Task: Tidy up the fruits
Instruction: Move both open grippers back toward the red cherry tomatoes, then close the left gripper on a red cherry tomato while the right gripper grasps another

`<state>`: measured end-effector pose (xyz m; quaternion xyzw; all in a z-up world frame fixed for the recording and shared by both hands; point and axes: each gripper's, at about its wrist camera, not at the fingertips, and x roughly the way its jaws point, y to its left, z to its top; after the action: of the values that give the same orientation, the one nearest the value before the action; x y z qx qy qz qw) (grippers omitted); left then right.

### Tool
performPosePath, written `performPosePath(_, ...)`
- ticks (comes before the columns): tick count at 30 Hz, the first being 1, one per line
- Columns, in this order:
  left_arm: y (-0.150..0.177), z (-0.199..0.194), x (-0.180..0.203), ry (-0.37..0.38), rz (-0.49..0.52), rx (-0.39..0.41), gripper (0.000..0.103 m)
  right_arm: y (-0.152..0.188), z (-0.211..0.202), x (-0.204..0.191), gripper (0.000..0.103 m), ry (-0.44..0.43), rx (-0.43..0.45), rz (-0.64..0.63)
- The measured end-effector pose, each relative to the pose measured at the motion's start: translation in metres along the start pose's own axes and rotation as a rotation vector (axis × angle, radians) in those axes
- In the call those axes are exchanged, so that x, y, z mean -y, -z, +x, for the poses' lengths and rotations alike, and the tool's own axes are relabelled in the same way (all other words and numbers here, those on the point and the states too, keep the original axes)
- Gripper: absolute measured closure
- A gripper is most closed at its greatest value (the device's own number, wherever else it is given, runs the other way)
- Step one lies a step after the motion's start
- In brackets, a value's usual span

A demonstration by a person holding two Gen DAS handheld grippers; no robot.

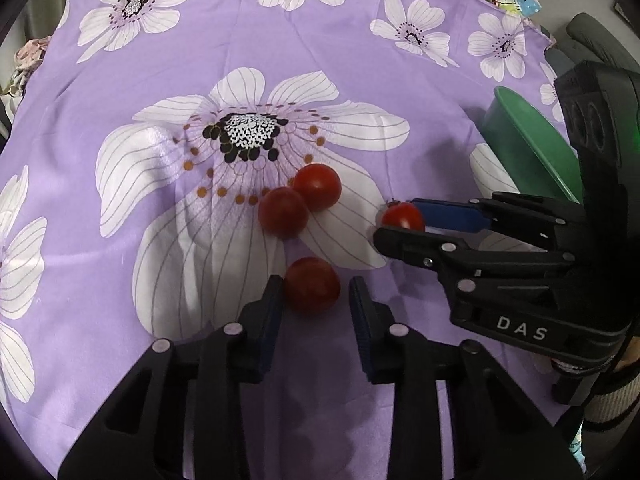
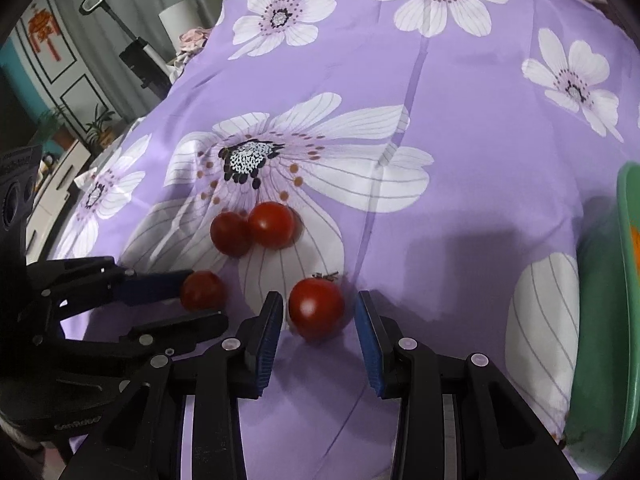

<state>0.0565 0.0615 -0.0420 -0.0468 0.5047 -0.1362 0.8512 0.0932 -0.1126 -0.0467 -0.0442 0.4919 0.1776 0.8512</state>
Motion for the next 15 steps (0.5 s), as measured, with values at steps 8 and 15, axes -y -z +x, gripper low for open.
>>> performPosePath(8,0.0002,-0.0005,-0.0024,0.028,-0.024,0.0,0.076,-0.0014,0.0005,0.0032,0.073,-0.005,0.003,0.016)
performPosePath(15,0.0013,-0.0056,-0.0019,0.063,-0.047,0.006,0.076,0.0023,-0.0068,0.0011,0.074,-0.025,0.02,0.026)
